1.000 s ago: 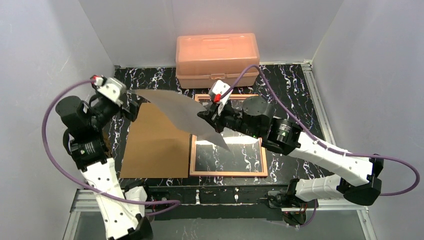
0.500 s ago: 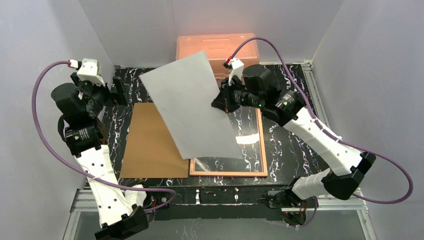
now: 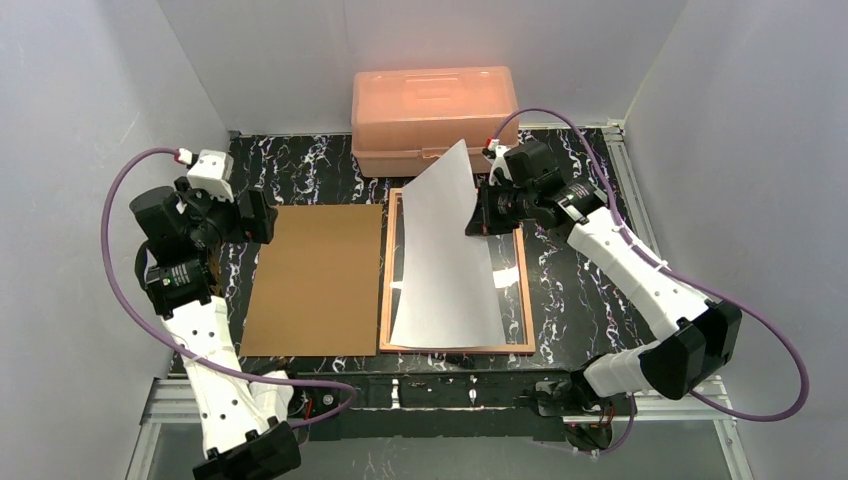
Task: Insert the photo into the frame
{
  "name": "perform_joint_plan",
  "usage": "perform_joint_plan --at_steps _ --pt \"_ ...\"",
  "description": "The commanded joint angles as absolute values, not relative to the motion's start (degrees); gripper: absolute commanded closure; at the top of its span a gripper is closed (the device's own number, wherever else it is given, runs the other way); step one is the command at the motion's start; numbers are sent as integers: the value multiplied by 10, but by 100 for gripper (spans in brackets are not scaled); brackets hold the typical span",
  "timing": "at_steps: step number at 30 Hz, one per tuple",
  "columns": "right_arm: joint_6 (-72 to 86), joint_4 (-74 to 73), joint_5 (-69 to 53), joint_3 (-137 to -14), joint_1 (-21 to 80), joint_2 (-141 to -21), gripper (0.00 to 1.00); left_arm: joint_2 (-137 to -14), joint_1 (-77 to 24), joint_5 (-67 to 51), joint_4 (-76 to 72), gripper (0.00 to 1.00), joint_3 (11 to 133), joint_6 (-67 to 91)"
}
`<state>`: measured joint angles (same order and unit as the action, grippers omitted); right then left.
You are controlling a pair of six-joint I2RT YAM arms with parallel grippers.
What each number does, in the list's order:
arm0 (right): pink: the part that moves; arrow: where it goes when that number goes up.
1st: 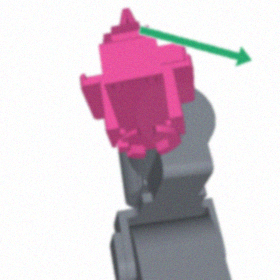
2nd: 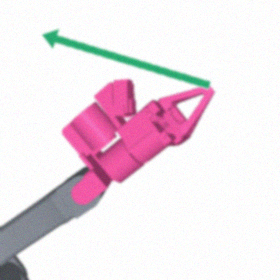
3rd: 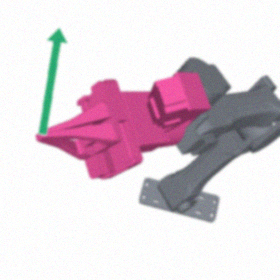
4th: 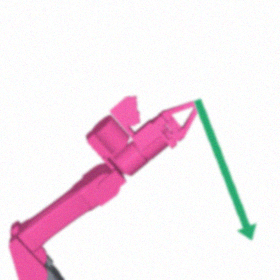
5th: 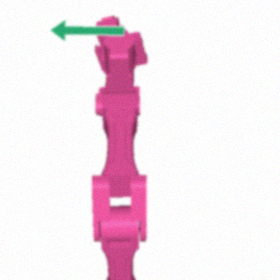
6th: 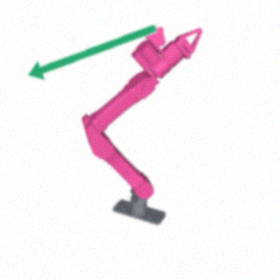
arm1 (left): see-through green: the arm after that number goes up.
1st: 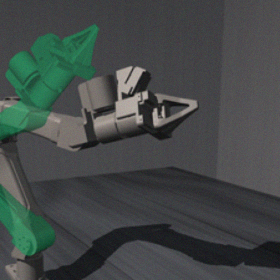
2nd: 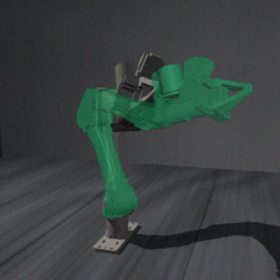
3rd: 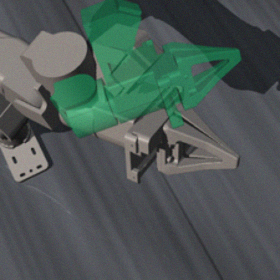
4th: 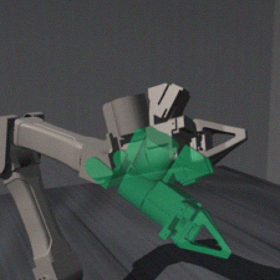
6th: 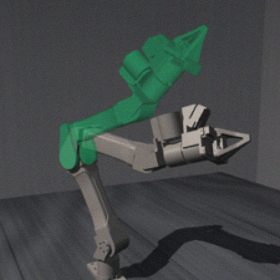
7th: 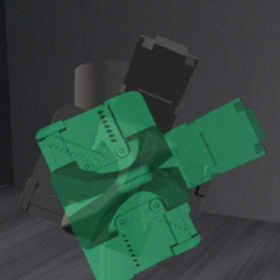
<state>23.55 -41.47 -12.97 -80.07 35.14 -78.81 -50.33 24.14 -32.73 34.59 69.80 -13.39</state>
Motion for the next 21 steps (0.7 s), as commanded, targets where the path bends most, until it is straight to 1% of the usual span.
perform_joint_plan --at_steps 1,6,21 --pt "209 -426 -106 -791 334 -792 99 -509 240 -369 406 2 691 -174" --pt "201 -420 -107 -780 311 -808 99 -528 240 -372 445 1 691 -195" --pt "181 -380 -133 -763 279 -854 99 -513 240 -379 446 2 659 -222"
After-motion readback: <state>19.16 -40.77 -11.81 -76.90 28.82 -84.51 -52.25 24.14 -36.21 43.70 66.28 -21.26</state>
